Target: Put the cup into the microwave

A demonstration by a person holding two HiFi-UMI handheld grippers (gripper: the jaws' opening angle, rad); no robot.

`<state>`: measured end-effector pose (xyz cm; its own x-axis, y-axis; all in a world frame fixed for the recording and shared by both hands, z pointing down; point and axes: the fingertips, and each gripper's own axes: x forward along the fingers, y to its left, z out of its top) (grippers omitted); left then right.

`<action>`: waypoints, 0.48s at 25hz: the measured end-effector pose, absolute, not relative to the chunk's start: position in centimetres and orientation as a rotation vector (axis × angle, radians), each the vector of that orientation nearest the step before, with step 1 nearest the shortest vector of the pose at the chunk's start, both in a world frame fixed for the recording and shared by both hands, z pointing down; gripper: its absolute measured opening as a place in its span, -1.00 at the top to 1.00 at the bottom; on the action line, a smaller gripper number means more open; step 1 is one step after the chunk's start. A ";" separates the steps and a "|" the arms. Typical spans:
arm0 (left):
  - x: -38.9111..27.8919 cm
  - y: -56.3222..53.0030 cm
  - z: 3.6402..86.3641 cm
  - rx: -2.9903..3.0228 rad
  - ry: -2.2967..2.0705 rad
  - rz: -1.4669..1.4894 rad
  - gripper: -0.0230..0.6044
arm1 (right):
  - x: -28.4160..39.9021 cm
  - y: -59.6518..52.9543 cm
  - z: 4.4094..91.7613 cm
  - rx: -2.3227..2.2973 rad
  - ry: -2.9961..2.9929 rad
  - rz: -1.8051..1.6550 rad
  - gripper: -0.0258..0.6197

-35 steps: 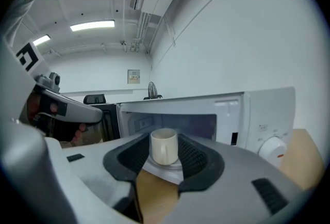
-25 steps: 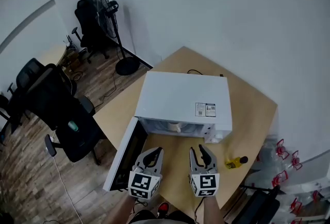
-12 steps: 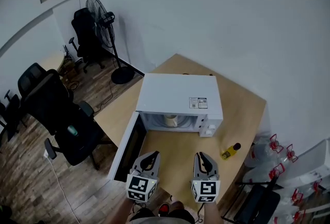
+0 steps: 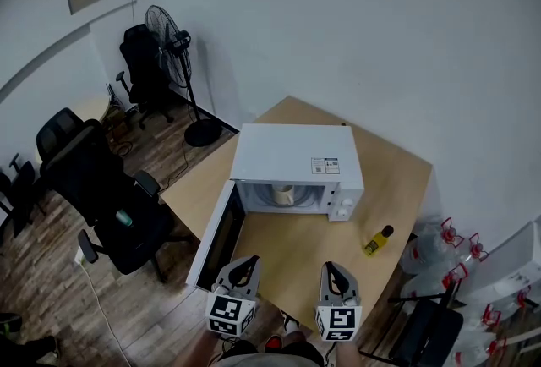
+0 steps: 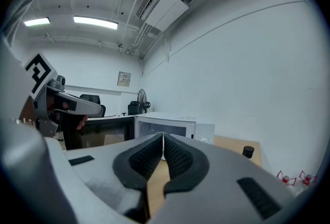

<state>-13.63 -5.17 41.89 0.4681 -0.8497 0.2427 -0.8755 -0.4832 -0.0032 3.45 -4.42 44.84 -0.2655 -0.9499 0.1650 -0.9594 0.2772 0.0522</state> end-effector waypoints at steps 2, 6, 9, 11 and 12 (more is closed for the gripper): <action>-13.8 -4.8 41.8 2.586 -1.530 0.324 0.85 | 3.4 -3.8 44.9 1.800 -2.373 0.090 0.85; -13.8 -4.6 41.6 2.595 -1.523 0.327 0.85 | 3.5 -3.7 44.7 1.805 -2.365 0.082 0.86; -13.7 -4.7 41.7 2.598 -1.517 0.326 0.85 | 3.5 -3.8 44.4 1.806 -2.364 0.070 0.87; -13.6 -4.9 41.7 2.599 -1.514 0.325 0.85 | 3.5 -3.9 44.3 1.807 -2.366 0.063 0.87; -13.6 -4.9 41.8 2.600 -1.511 0.324 0.85 | 3.5 -3.9 44.3 1.806 -2.366 0.060 0.87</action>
